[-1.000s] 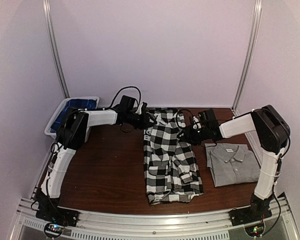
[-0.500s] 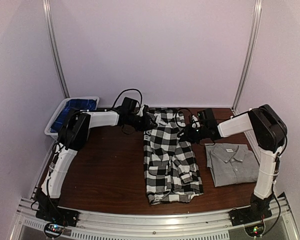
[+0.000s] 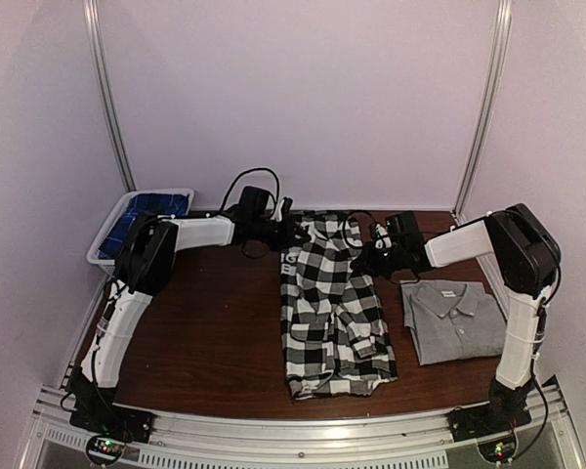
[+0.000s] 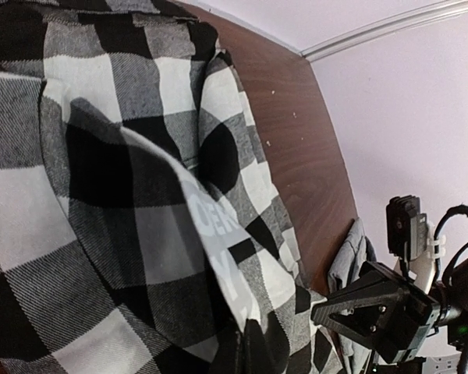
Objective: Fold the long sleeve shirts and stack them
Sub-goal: Adjust the sleeve of the rectangle-folded shirt.
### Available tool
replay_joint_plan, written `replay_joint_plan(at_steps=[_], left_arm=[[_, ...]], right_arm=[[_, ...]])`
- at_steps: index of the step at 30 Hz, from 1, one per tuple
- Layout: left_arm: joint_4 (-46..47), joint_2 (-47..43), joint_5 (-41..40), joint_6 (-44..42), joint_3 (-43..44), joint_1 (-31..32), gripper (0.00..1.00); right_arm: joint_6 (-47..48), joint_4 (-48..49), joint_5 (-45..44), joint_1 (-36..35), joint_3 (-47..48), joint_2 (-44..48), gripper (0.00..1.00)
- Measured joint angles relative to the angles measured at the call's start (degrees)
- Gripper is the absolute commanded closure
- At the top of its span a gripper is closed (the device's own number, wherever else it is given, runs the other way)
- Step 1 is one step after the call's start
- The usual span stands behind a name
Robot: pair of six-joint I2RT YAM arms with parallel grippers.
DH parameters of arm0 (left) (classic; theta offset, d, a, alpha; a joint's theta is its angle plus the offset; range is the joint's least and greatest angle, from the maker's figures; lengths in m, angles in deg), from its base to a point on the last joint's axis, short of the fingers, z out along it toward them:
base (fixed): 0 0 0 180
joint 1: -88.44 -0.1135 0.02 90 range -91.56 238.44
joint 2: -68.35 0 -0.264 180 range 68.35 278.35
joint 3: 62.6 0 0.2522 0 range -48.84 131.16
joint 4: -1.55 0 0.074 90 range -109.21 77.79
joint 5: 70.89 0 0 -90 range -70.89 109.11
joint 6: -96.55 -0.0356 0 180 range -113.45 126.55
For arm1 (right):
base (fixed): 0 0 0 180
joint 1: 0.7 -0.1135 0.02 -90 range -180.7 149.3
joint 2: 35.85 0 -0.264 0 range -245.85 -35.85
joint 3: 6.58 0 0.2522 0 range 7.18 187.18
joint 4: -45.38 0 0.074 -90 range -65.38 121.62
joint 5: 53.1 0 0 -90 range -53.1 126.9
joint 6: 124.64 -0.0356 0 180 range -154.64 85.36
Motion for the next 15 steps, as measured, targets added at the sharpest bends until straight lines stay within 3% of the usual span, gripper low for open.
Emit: replay_joint_plan(at_steps=[15], left_arm=[[1.25, 3.28, -2.16, 0.07, 4.87, -0.35, 1.00]], right_arm=[[0.59, -1.29, -4.26, 0.83, 0.00, 0.04, 1.00]])
